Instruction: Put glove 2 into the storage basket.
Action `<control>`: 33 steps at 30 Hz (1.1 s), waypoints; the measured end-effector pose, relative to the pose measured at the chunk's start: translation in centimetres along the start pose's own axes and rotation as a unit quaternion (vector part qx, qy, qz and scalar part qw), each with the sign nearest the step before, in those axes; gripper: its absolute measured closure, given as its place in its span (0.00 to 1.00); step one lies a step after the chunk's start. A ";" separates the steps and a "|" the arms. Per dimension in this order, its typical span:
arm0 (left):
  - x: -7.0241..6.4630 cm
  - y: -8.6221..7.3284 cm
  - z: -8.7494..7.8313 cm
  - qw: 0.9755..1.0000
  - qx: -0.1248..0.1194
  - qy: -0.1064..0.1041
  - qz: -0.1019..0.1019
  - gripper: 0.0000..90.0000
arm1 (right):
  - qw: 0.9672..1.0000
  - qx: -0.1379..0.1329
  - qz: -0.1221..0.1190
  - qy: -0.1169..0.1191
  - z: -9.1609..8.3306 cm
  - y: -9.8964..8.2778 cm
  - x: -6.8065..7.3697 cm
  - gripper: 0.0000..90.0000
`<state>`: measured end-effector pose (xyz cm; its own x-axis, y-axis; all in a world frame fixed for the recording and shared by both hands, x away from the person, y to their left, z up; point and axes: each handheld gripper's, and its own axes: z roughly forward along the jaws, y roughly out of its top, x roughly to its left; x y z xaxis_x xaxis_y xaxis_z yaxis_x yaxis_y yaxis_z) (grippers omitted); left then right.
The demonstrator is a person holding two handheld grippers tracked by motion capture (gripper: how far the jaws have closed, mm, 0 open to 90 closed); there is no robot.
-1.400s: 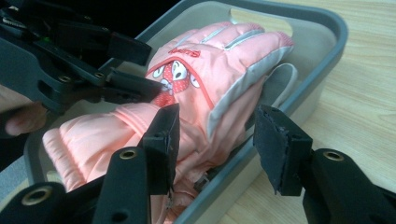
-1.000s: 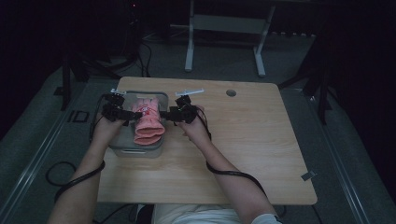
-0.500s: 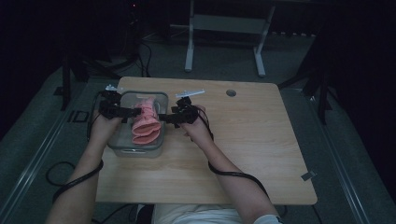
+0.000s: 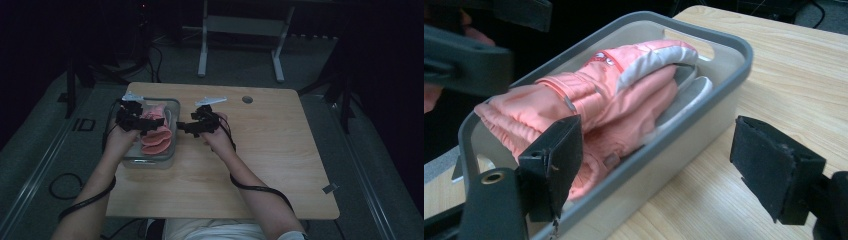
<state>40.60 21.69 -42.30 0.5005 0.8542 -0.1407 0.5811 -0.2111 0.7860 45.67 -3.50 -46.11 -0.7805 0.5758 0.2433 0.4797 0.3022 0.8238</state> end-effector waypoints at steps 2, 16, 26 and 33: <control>-0.9 0.1 -0.1 1.000 -0.009 -0.020 0.007 0.03 | 1.000 0.002 -0.003 -0.002 -0.4 -0.2 -0.2 0.23; -8.0 -0.1 0.8 0.991 -0.024 -0.110 0.075 0.03 | 1.000 0.009 -0.024 -0.013 -3.9 -1.9 -1.5 0.23; -11.8 -1.5 2.4 0.980 -0.010 -0.160 0.121 0.03 | 0.999 0.015 -0.028 -0.023 -5.7 -3.8 -2.3 0.23; -13.5 -2.6 3.7 0.972 0.009 -0.185 0.145 0.03 | 0.999 0.016 -0.039 -0.024 -6.6 -5.3 -2.7 0.22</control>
<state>34.69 8.94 -44.63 0.8395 0.5287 -0.1253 0.3912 -0.4280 0.8147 42.60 -11.66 -47.78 -0.7959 0.5857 0.1531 0.4314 0.3713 0.8222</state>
